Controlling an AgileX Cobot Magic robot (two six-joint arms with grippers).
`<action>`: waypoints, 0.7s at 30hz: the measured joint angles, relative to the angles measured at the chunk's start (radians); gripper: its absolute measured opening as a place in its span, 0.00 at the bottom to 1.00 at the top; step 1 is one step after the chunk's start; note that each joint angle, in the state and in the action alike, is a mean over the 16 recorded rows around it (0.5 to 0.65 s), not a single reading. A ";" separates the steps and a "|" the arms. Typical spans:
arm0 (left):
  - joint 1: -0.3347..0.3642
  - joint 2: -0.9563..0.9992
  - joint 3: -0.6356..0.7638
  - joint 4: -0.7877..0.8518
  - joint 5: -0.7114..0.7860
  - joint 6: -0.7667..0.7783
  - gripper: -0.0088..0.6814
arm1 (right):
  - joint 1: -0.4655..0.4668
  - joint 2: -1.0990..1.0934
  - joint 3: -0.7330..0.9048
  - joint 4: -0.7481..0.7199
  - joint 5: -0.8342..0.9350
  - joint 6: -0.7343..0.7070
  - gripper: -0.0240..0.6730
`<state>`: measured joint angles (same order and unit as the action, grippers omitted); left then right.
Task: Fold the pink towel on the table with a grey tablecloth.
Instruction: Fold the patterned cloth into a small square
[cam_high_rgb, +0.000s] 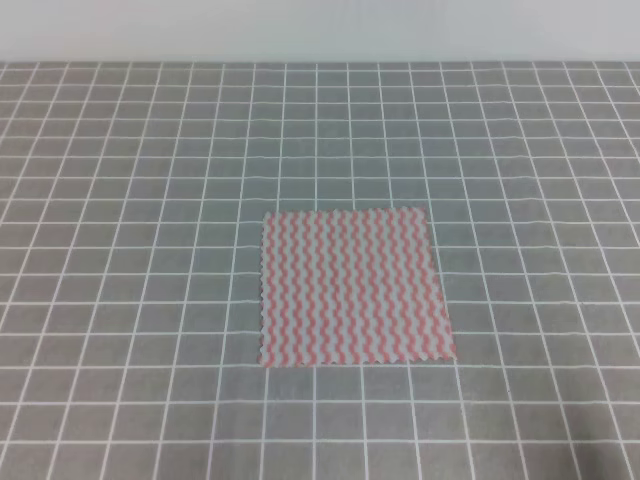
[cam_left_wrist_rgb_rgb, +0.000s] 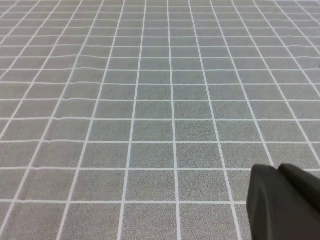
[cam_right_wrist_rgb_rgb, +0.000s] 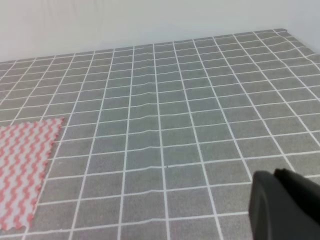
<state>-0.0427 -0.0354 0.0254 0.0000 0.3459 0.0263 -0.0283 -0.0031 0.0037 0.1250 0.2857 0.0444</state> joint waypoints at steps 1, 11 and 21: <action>0.000 0.004 0.000 0.000 -0.001 0.000 0.01 | 0.000 0.000 0.000 0.000 0.000 0.000 0.01; 0.000 0.006 -0.003 0.000 -0.005 0.000 0.01 | 0.000 0.002 -0.002 0.000 0.001 0.000 0.01; 0.000 0.009 -0.006 0.000 -0.005 0.000 0.01 | 0.000 -0.003 0.007 0.012 -0.001 0.000 0.01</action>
<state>-0.0429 -0.0268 0.0190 0.0000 0.3405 0.0261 -0.0285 -0.0061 0.0112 0.1365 0.2847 0.0444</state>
